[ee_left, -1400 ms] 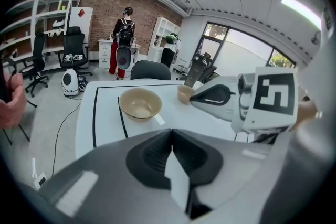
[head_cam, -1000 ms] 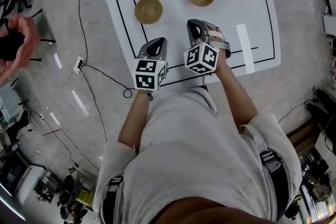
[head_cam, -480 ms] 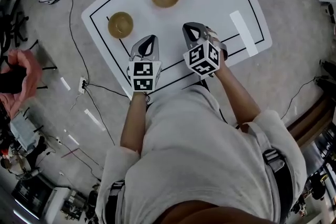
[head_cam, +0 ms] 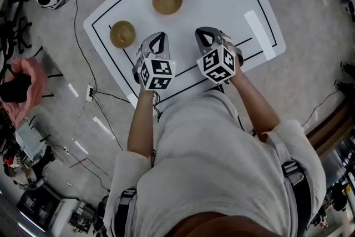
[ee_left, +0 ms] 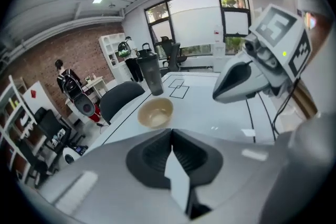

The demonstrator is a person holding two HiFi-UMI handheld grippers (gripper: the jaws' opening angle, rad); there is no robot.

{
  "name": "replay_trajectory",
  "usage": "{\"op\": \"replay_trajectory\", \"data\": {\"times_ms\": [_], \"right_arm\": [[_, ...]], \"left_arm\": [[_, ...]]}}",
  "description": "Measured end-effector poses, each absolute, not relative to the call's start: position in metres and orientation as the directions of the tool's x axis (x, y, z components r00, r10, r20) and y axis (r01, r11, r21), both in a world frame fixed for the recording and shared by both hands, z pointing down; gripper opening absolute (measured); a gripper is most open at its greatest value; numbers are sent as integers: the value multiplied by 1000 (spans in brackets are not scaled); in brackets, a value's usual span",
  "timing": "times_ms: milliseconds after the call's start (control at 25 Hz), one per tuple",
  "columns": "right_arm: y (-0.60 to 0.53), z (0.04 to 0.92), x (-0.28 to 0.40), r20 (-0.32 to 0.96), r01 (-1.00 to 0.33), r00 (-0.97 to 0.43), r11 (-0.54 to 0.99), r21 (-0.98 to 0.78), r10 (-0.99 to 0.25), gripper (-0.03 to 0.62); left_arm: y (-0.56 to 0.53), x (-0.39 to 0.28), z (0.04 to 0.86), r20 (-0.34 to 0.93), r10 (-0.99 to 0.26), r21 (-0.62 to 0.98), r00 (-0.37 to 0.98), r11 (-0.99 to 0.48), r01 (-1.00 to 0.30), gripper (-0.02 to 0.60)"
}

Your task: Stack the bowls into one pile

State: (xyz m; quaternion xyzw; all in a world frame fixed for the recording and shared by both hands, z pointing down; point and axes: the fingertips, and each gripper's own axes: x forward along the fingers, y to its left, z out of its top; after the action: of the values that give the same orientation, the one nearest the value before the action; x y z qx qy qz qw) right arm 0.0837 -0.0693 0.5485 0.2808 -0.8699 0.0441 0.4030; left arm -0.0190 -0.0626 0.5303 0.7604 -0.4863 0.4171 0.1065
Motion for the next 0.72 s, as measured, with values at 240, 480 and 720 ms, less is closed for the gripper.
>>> {"op": "replay_trajectory", "data": {"times_ms": [240,480,720], "right_arm": [[-83,559,95,737,-515,-516,846,139,-435,0],[-100,562,107,740,-522,-520,845,121,-427,0],[-105,581,122,751,-547,-513,832,86,-415,0]], "left_arm": [[-82,-8,542,759,-637,-342,135,-566,-750,3],[-106,-2,554,763,-637,-385,110,-583,-715,3],[-121,-2,577,774,-631,-448,51,-602,-661,3]]}}
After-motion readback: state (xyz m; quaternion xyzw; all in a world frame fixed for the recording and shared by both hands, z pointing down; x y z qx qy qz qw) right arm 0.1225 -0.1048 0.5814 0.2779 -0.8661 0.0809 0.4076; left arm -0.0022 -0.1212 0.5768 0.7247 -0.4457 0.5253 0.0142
